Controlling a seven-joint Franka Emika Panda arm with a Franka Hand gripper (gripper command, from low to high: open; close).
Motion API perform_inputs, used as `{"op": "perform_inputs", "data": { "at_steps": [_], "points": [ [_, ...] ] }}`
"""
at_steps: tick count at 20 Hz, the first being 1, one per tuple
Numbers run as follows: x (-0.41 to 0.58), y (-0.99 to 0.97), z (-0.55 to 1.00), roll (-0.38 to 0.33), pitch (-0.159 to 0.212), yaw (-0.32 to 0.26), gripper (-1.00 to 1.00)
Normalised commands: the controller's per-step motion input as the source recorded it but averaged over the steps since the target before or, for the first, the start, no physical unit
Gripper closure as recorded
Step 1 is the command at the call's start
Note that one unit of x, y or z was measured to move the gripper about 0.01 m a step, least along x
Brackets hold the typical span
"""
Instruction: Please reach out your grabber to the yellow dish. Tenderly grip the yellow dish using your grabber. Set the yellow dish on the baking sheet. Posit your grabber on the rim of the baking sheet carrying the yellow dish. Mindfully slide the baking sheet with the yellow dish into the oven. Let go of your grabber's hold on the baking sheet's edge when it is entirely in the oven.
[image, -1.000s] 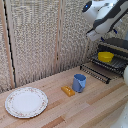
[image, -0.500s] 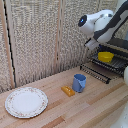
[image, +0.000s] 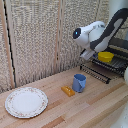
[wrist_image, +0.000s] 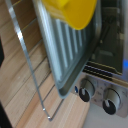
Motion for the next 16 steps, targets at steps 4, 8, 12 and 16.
{"op": "perform_inputs", "data": {
  "at_steps": [4, 8, 12, 16],
  "points": [
    [-0.097, 0.0, -0.25, -0.137, 0.325, 0.237, -1.0],
    [-0.05, -0.14, -0.01, -0.171, 0.208, 0.23, -1.0],
    [0.0, -0.31, -0.15, -0.125, 0.094, 0.25, -1.0],
    [0.0, -0.39, -0.11, -0.155, 0.002, 0.227, -1.0]
  ]
}}
